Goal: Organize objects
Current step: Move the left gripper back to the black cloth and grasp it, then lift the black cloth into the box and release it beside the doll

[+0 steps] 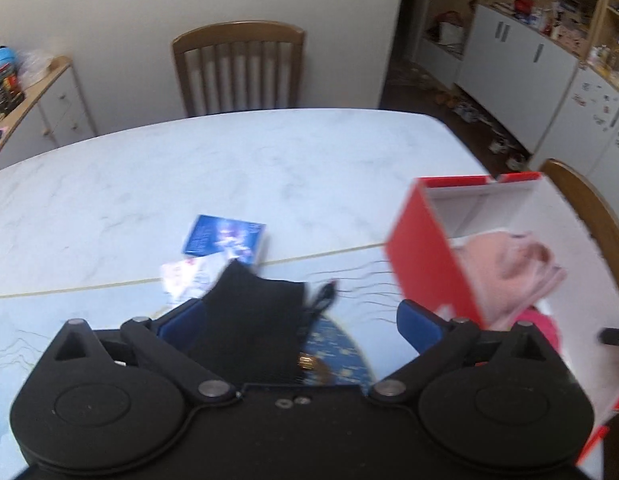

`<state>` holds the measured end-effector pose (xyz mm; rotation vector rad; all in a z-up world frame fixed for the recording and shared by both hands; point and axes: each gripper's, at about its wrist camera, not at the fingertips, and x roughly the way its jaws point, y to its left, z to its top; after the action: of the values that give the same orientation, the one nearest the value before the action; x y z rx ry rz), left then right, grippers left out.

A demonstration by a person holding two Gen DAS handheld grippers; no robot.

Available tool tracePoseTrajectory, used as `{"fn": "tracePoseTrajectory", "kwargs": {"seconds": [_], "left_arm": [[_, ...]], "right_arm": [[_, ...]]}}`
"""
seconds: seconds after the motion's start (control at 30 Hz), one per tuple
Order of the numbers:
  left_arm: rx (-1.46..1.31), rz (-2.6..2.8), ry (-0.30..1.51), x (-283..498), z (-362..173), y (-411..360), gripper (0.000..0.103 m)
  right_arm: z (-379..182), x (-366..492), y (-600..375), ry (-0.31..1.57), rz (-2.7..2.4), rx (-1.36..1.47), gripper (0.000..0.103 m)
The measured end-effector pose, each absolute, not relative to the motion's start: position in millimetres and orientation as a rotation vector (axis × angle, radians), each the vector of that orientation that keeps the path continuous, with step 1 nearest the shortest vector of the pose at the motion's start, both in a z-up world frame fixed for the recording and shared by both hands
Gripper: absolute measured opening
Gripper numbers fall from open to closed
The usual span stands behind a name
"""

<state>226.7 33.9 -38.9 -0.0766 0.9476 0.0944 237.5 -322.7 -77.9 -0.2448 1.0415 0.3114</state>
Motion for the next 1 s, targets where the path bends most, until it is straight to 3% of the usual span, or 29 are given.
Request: {"fn": "tracePoseTrajectory", "kwargs": {"seconds": [0.4,0.67,1.0], "left_arm": [[-0.075,0.099,0.995,249.2,-89.7,64.5,0.102],[0.107,0.061,1.019,257.0,-116.9,51.2,0.101],[0.053,0.083,1.031,261.1,-128.7,70.7,0.101]], "right_arm": [[-79.0,238.5,-317.9,1.054,0.274,-0.248,0.005],[-79.3,238.5,-316.1,1.059,0.261,-0.251,0.005],[-79.4,238.6,-315.5,1.062,0.254,-0.255,0.006]]}}
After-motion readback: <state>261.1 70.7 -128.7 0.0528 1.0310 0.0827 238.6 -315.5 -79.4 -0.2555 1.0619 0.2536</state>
